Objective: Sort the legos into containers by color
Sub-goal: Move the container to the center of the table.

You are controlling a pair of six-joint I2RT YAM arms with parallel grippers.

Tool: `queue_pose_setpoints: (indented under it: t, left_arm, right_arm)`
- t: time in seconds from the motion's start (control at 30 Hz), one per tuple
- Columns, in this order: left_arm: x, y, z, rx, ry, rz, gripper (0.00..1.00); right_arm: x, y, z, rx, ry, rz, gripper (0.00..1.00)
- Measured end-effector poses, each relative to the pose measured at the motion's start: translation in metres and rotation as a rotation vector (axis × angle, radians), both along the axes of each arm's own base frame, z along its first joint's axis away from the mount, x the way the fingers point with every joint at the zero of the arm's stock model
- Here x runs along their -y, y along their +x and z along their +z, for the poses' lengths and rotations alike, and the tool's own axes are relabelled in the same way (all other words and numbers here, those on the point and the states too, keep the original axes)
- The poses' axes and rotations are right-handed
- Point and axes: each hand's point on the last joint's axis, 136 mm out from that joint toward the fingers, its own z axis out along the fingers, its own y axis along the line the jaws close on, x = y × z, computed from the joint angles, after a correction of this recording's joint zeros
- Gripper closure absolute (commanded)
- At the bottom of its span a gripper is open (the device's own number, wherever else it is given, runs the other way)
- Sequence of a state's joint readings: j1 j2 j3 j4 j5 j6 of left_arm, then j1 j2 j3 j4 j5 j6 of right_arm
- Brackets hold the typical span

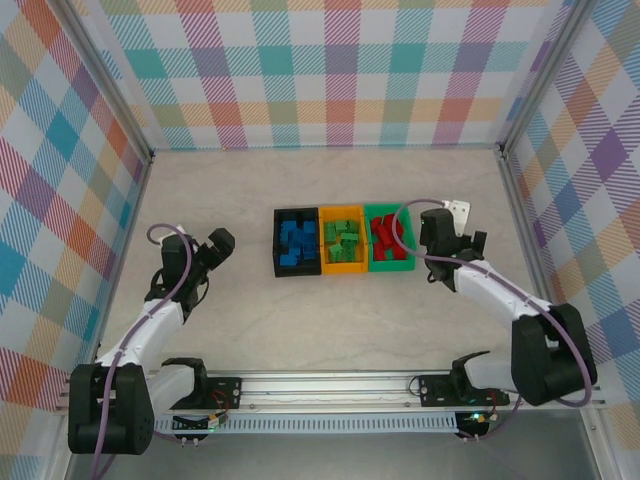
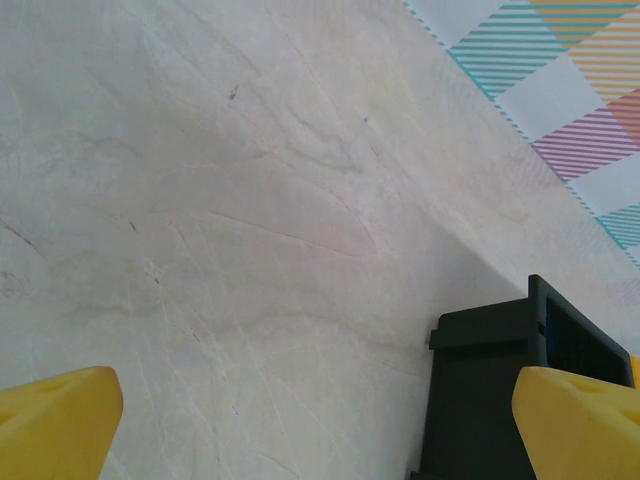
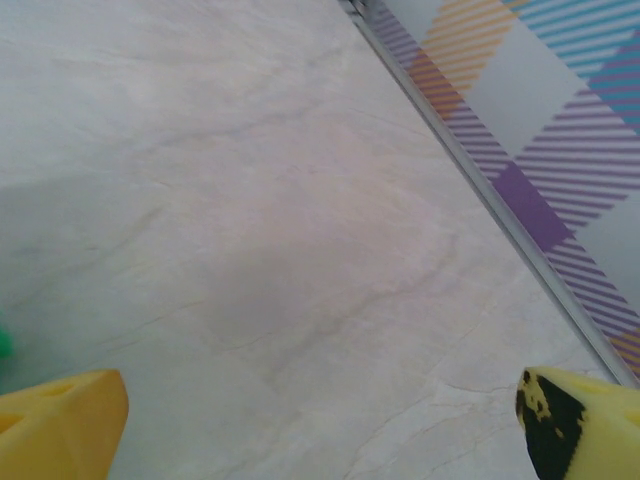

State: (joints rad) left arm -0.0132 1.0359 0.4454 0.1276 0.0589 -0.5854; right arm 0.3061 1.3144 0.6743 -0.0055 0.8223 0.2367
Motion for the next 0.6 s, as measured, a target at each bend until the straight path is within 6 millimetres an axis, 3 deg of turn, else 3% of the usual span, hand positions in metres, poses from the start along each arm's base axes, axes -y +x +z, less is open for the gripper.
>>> queue_pose_setpoints:
  t: [0.17, 0.47, 0.6]
  left_arm:
    - [-0.001, 0.0, 0.005, 0.017, 0.008, 0.001, 0.0]
    - [-0.003, 0.0, 0.008, 0.028, 0.015, 0.01, 0.0]
    - [-0.003, 0.0, 0.008, 0.028, 0.015, 0.01, 0.0]
  right_arm:
    - [0.001, 0.01, -0.021, 0.011, -0.033, 0.033, 0.01]
    - [-0.011, 0.017, -0.037, 0.079, -0.01, 0.181, 0.01]
    - [-0.027, 0.021, -0.039, 0.085, 0.005, 0.289, 0.01]
